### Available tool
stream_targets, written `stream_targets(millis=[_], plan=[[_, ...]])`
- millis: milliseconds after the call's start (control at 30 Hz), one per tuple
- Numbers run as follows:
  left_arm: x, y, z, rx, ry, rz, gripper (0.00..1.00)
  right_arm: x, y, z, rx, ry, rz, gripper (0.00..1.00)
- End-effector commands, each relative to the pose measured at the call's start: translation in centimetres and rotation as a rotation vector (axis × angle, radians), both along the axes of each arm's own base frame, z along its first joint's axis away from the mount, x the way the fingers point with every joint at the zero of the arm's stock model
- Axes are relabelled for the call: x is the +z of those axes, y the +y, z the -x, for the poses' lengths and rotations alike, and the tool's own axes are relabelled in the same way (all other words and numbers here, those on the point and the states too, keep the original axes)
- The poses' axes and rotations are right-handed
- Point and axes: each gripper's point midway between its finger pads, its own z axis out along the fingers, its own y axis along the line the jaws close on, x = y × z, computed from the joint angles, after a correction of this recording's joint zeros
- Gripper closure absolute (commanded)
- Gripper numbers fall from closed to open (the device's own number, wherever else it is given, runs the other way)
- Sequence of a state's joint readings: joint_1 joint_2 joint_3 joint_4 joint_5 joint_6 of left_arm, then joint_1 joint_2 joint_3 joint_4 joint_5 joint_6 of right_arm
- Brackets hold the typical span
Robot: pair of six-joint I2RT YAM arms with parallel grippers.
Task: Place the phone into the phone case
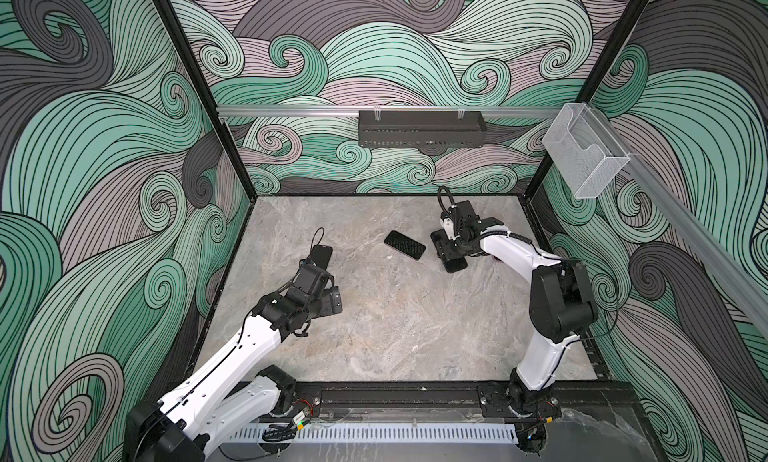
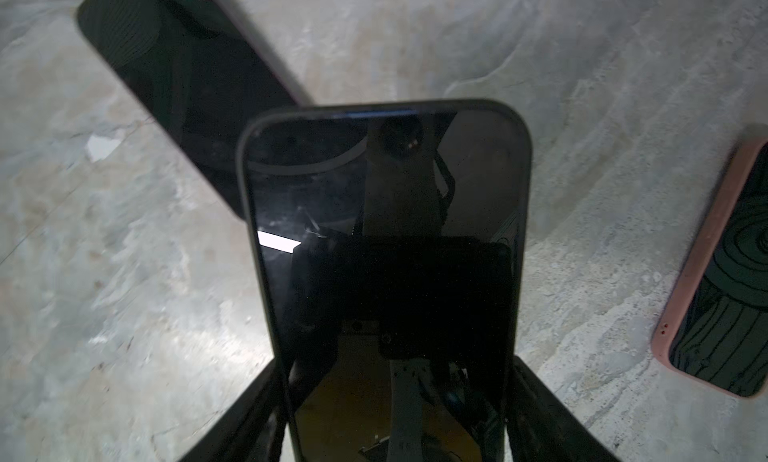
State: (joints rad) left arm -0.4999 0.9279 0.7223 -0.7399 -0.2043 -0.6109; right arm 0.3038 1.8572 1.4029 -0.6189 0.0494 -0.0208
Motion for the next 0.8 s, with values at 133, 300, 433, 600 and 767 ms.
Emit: stream_targets(millis=[133, 300, 433, 600, 767], plan=[[1.5, -0.2, -0.5, -0.020, -0.022, 0.009, 0.01, -1.0, -4.3, -3.5, -0.197, 0.019, 0.027, 0.73], [1.4, 0.0, -0.2, -0.022, -0.014, 0.002, 0.01, -2.7, -6.5, -5.2, -0.271, 0.058, -0.012, 0.74], [1.3, 0.2, -0.1, -0.019, -0.010, -0.006, 0.02, -3.9, -7.8, -6.0, -0.292, 0.089, -0.011, 0.74], [1.1, 0.2, -0.2, -0.015, -0.005, -0.008, 0.01, -5.2, -9.2, -6.7, -0.322, 0.127, -0.012, 0.73], [0.9, 0.2, -0.3, -0.015, 0.005, -0.015, 0.01, -6.4, -10.0, -7.1, -0.352, 0.160, -0.031, 0.71]])
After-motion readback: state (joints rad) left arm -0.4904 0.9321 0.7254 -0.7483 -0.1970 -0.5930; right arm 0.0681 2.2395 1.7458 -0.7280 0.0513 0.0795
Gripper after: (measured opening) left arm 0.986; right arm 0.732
